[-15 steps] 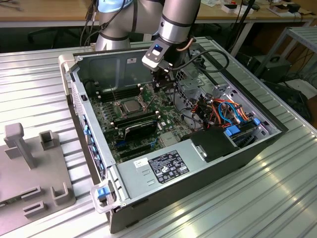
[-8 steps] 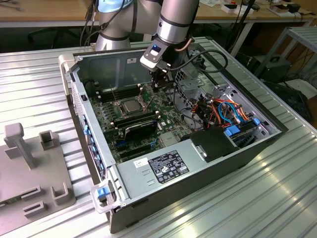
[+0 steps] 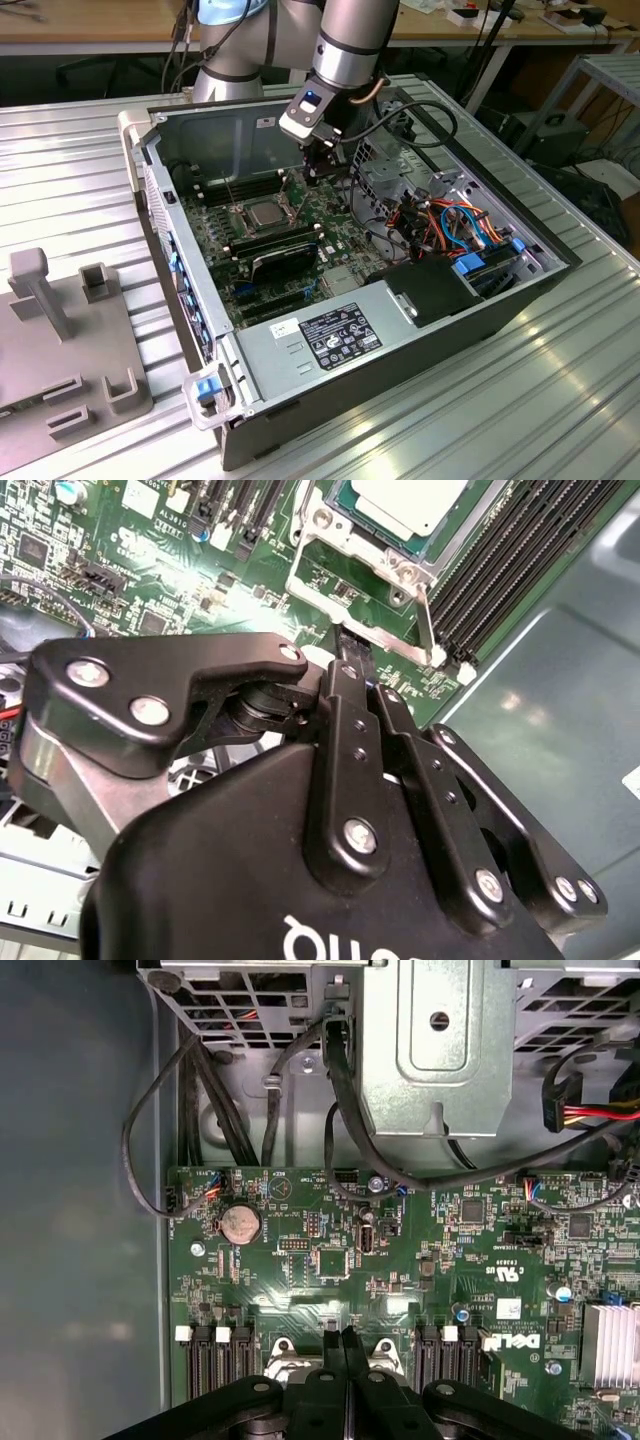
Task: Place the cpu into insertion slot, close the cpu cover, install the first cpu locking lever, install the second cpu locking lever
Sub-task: 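Close the cpu cover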
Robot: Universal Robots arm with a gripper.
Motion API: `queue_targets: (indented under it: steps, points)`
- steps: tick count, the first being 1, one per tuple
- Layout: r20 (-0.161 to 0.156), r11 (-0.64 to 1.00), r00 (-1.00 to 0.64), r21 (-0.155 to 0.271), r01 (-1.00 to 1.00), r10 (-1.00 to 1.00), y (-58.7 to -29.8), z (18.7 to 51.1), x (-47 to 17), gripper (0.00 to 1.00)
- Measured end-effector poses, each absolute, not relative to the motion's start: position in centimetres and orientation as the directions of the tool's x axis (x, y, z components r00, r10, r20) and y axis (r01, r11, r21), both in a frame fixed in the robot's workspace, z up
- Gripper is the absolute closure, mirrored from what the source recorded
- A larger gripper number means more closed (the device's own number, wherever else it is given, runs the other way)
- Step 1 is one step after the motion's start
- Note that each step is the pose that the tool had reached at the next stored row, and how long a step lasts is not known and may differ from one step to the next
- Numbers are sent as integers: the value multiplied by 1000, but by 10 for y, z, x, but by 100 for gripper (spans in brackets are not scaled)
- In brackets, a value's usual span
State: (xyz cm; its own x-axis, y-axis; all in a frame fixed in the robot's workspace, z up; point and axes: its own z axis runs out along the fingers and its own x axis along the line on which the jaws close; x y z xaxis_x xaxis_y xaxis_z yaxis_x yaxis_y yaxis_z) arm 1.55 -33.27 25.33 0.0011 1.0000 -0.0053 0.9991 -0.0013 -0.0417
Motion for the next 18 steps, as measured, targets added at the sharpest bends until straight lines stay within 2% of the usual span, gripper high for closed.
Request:
queue_targets:
  steps: [18]
  points:
    - [-5, -1, 1, -42, 999, 1000, -333, 253, 2, 89]
